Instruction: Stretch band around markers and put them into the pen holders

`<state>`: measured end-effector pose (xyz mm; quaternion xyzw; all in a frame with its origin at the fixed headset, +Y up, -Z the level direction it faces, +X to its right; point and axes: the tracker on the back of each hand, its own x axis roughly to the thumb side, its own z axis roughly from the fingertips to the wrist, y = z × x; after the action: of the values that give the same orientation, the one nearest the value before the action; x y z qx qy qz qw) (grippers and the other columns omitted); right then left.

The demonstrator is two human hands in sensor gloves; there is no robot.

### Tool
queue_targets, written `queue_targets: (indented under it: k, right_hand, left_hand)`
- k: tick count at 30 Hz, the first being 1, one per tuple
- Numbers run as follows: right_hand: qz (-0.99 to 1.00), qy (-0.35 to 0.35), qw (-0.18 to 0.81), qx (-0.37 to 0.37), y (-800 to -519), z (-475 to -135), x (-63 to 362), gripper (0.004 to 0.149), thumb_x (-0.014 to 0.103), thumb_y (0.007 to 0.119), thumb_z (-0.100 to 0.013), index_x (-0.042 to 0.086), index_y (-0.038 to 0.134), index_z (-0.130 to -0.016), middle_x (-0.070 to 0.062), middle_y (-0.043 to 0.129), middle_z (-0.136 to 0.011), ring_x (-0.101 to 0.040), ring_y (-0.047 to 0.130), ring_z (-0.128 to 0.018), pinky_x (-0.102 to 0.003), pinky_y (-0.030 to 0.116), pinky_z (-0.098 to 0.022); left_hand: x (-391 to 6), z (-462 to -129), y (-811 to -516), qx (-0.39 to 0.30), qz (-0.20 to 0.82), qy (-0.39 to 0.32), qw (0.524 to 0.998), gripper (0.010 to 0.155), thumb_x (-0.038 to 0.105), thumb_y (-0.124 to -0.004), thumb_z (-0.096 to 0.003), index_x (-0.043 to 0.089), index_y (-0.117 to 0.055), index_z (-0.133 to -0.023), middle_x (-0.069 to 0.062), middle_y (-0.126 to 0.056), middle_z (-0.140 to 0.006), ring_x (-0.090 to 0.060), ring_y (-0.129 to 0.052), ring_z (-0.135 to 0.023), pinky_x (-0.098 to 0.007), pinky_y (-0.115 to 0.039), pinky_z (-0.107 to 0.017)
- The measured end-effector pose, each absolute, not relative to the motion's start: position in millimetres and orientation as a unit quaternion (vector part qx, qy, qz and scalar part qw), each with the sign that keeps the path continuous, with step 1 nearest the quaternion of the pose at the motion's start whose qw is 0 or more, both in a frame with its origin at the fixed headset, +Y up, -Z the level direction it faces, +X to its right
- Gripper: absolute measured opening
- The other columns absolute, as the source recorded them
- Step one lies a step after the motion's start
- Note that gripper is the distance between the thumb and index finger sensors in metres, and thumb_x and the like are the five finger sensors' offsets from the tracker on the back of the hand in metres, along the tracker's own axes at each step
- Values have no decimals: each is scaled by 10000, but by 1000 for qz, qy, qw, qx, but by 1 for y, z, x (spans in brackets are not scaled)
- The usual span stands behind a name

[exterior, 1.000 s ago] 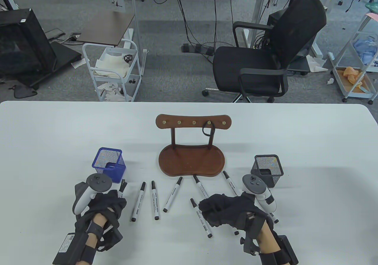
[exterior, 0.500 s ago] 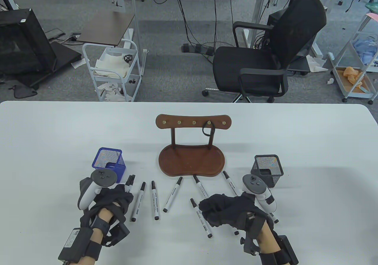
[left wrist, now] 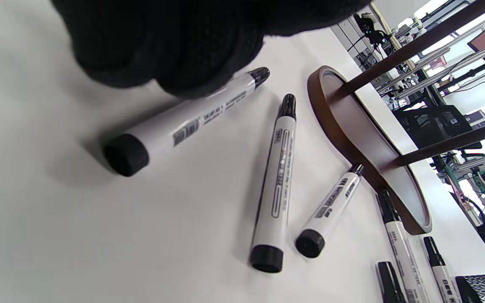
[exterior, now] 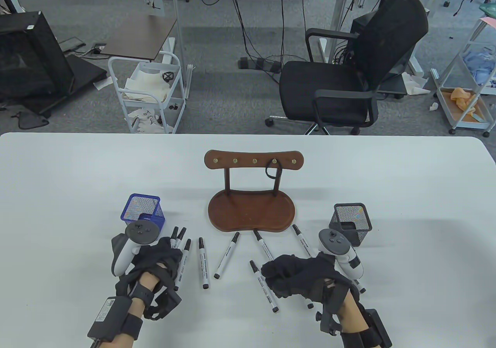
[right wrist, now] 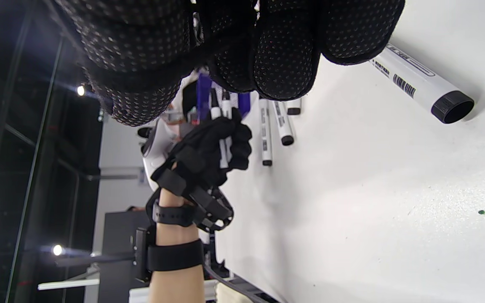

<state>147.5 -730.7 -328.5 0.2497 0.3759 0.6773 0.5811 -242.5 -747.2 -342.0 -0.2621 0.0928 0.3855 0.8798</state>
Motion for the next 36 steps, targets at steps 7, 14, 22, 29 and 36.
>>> queue_targets:
  k: [7,14,22,29,36]
  right_hand:
    - [677,375,581,250,-731,-329,148,530,341,945,-462,299,748,-952,-64,875,-924,-332,902,-733,-575,710,-622]
    - [677,375,581,251,-731,-329,148,529,341,945,-461,298,750,-950,-66,875,-921,-332,902,-733,-575,711,-622]
    - [677,375,582,251,-731,-329,149,527,339,946,-461,296,752,-949,-66,876,-921,-333,903,-732,-576,710,-622]
    - [676,376,582,251,-731,-329,149,528,339,945,-461,295,751,-950,-67,876,-922,-334,903,-731,-576,710,-621]
    - [676,377,581,251,-731,-329,149,525,338,944,-462,296,752,-948,-66,876,-922,-333,904,-731,-576,710,-621]
  left_hand:
    - [-239,-341,-754,-264,336,110,897,669,351,-815,-576,84,-428,-1052,-81,-831,-744,-138,-950,-444,-341,-910,-307]
    - [-236,-343,-760,-267,311,112,905,713,347,-868,-552,75,-451,-1063,-91,-825,-753,-154,-949,-454,-358,-905,-318]
    - [-232,-345,-763,-266,282,118,914,699,343,-885,-543,45,-513,-1054,-97,-827,-752,-167,-953,-460,-371,-906,-323]
    - [-228,-342,-764,-247,261,126,925,672,338,-893,-538,46,-542,-1031,-80,-802,-749,-166,-942,-473,-372,-901,-330]
    - [-223,-342,-763,-242,234,130,933,583,326,-870,-560,66,-596,-1004,-92,-795,-750,-176,-935,-474,-383,-894,-332]
